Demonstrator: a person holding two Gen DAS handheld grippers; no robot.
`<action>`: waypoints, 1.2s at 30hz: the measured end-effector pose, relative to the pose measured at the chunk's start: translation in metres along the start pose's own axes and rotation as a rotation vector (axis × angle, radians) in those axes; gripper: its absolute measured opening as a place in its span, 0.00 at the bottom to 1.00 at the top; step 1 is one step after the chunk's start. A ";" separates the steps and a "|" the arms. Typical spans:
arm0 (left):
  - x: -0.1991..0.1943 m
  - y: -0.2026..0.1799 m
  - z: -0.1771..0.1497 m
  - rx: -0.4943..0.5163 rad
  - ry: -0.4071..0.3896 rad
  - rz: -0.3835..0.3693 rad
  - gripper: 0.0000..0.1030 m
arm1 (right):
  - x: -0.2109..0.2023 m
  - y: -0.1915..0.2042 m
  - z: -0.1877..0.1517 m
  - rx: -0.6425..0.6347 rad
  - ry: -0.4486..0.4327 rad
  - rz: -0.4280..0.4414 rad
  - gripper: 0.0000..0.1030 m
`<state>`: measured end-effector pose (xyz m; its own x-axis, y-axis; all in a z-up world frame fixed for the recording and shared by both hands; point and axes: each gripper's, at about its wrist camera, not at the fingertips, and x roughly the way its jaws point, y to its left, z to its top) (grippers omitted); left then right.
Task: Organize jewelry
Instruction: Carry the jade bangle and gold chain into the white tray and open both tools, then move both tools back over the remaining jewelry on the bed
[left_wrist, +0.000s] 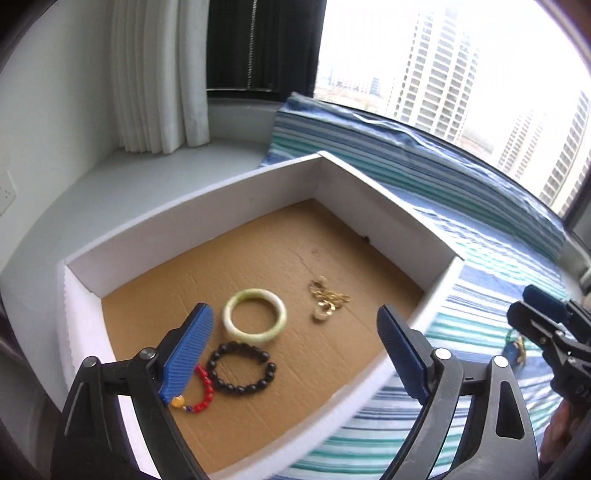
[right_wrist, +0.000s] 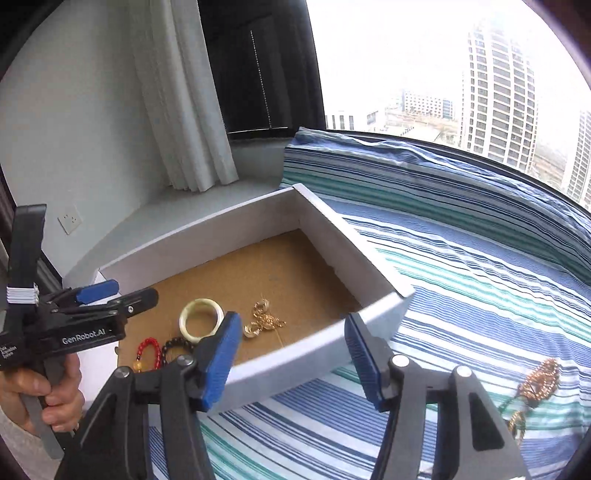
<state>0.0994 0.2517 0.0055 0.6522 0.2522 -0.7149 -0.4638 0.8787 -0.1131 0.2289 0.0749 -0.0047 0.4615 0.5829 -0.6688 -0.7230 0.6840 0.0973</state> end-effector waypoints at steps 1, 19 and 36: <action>-0.006 -0.014 -0.010 0.023 -0.007 -0.021 0.92 | -0.014 -0.004 -0.013 0.001 -0.009 -0.003 0.59; -0.010 -0.187 -0.203 0.420 0.293 -0.281 0.92 | -0.155 -0.117 -0.286 0.298 0.021 -0.306 0.59; 0.009 -0.210 -0.203 0.409 0.352 -0.282 0.92 | -0.154 -0.138 -0.302 0.380 0.001 -0.244 0.59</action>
<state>0.0808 -0.0130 -0.1175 0.4465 -0.1011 -0.8890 0.0120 0.9942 -0.1070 0.1024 -0.2414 -0.1373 0.5944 0.3847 -0.7062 -0.3533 0.9138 0.2004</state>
